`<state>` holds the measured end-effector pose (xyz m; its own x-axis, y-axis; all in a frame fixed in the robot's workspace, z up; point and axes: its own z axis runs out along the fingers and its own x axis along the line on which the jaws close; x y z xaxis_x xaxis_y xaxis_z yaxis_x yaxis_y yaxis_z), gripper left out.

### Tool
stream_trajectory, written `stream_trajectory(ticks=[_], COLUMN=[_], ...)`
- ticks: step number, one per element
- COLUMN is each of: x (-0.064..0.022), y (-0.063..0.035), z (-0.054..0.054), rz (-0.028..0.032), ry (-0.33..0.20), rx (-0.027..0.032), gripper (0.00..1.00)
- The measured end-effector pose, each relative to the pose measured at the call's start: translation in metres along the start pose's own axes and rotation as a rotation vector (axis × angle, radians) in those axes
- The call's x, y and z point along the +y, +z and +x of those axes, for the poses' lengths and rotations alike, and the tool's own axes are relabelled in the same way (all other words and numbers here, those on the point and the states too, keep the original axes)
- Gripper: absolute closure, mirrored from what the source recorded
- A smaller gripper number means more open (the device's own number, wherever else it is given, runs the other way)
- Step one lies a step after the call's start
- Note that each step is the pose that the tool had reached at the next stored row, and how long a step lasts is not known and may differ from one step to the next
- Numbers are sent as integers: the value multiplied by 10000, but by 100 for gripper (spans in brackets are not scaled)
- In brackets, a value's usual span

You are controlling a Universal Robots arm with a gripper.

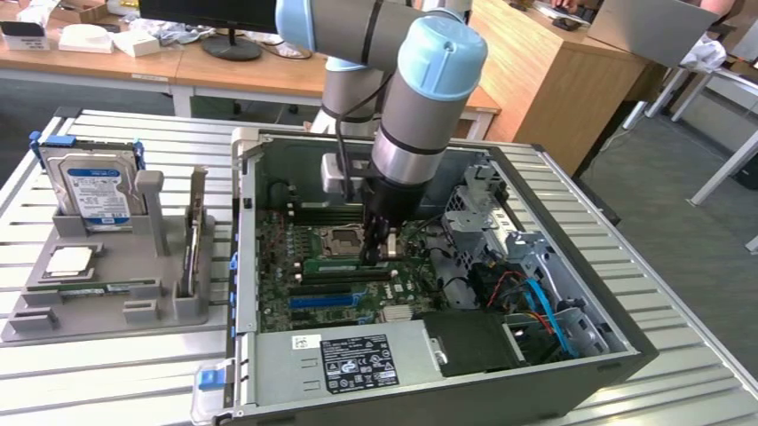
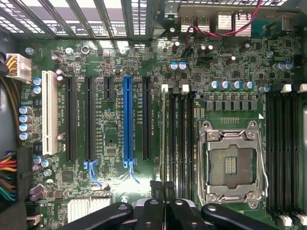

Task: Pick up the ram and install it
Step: 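Insert the ram into the slot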

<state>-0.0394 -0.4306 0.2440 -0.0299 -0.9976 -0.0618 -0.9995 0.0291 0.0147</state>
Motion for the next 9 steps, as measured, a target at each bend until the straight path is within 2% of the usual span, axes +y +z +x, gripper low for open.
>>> stream_trajectory(ticks=[9], x=[-9], y=[7], z=[0], rz=[0], ry=[1], rx=[-2], gripper=[89])
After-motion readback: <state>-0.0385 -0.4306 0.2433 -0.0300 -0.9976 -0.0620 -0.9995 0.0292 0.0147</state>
